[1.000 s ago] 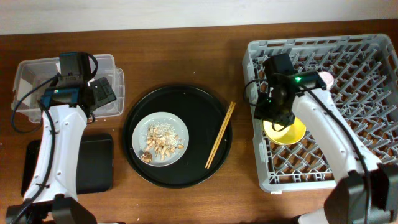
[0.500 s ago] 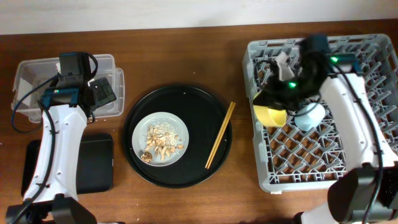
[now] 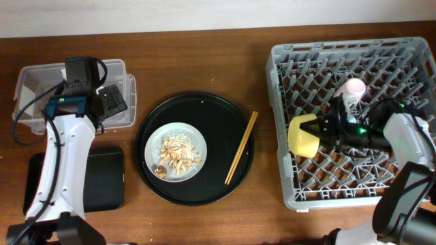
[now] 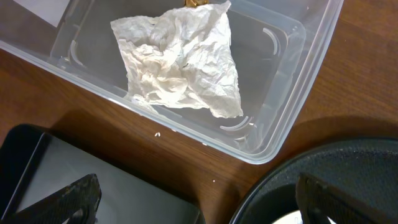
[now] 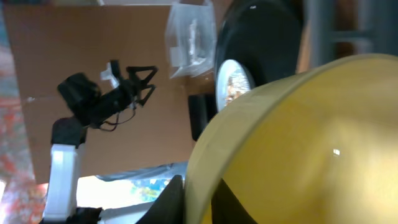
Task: Sort waste into correct bins and load items into the dishwasher rack
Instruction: 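Lower the yellow bowl into the rack's front corner and open the right gripper, then move the right gripper left to the wooden chopsticks on the tray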
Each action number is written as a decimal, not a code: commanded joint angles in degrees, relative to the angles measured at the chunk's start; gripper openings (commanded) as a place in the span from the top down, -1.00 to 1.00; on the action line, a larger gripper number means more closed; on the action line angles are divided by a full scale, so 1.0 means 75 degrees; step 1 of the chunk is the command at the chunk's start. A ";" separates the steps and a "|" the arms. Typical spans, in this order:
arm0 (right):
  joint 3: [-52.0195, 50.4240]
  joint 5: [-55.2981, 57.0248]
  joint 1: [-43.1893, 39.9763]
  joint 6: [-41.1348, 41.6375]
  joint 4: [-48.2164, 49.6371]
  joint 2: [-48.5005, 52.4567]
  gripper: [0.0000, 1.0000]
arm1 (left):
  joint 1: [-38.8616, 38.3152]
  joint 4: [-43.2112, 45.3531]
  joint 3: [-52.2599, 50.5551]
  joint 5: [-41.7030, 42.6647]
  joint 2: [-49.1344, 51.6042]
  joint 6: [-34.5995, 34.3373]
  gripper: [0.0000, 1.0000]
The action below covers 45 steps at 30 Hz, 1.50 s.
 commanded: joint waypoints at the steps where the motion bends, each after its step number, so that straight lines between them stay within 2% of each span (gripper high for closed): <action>1: -0.0131 0.1463 -0.0356 0.0093 -0.0157 -0.0015 0.51 | -0.0015 -0.0009 0.0035 -0.0055 -0.0076 -0.0079 -0.98; 6: 0.0256 0.2722 -0.0554 0.0300 -0.0708 -0.0160 0.48 | -0.0015 -0.0009 0.0035 -0.0055 -0.0076 -0.0076 -0.98; 9: 0.0918 0.5074 -0.0583 0.2037 -0.0708 -0.0682 0.39 | -0.0015 -0.0009 0.0035 -0.0055 -0.0076 -0.0079 -0.98; 10: 0.1224 0.5992 -0.0580 0.2640 -0.0775 -0.0833 0.28 | -0.0015 -0.0009 0.0035 -0.0055 -0.0076 -0.0079 -0.98; 11: 0.1574 0.6618 -0.0580 0.2906 -0.1008 -0.0909 0.17 | -0.0015 -0.0009 0.0035 -0.0055 -0.0076 -0.0079 -0.98; 13: 0.2200 0.7271 -0.0574 0.3232 -0.1472 -0.0915 0.12 | -0.0015 -0.0009 0.0035 -0.0055 -0.0076 -0.0076 -0.98; 15: 0.2585 0.7306 -0.0562 0.3133 -0.1862 -0.0924 0.24 | -0.0015 -0.0009 0.0035 -0.0055 -0.0076 -0.0079 -0.98; 16: 0.2573 0.7277 -0.0420 0.2620 -0.2066 -0.0924 0.36 | -0.0015 -0.0009 0.0035 -0.0055 -0.0076 -0.0079 -0.98; 18: 0.2276 0.7356 0.0414 0.2250 -0.2276 -0.0921 0.69 | -0.0015 -0.0009 0.0035 -0.0055 -0.0076 -0.0079 -0.98; 20: 0.1734 0.7393 0.1448 0.2433 -0.1888 -0.0912 0.92 | -0.0015 -0.0009 0.0035 -0.0055 -0.0076 -0.0079 -0.98; 22: 0.1189 0.7472 0.2448 0.2856 -0.1297 -0.0912 0.92 | -0.0015 -0.0009 0.0035 -0.0055 -0.0076 -0.0079 -0.98; 24: 0.0921 0.8562 0.2789 0.4103 -0.1055 -0.0912 0.92 | -0.0015 -0.0009 0.0035 -0.0055 -0.0076 -0.0079 -0.98; 31: 0.0898 1.0407 0.2812 0.5680 -0.0697 -0.0901 0.92 | -0.0015 -0.0009 0.0035 -0.0055 -0.0076 -0.0076 -0.98; 37: 0.2133 1.0384 0.2815 0.5683 -0.1183 -0.0901 0.92 | -0.0015 -0.0009 0.0035 -0.0055 -0.0076 -0.0079 -0.98; 38: 0.2133 0.9865 0.2838 0.5228 -0.1224 -0.0901 0.92 | -0.0015 -0.0009 0.0035 -0.0055 -0.0076 -0.0079 -0.98; 40: 0.2116 0.9349 0.3086 0.4310 -0.1215 -0.0901 0.67 | -0.0015 -0.0009 0.0035 -0.0055 -0.0076 -0.0079 -0.98; 42: 0.2110 0.9078 0.3523 0.3328 -0.0863 -0.0898 -0.07 | -0.0015 -0.0009 0.0035 -0.0055 -0.0076 -0.0079 -0.99; 43: 0.2110 0.8897 0.3821 0.3075 -0.0431 -0.0889 -0.33 | -0.0015 -0.0009 0.0035 -0.0055 -0.0076 -0.0076 -0.99; 45: 0.2110 0.8897 0.4217 0.3077 0.0289 -0.0705 -0.46 | -0.0015 -0.0009 0.0035 -0.0055 -0.0076 -0.0079 -0.98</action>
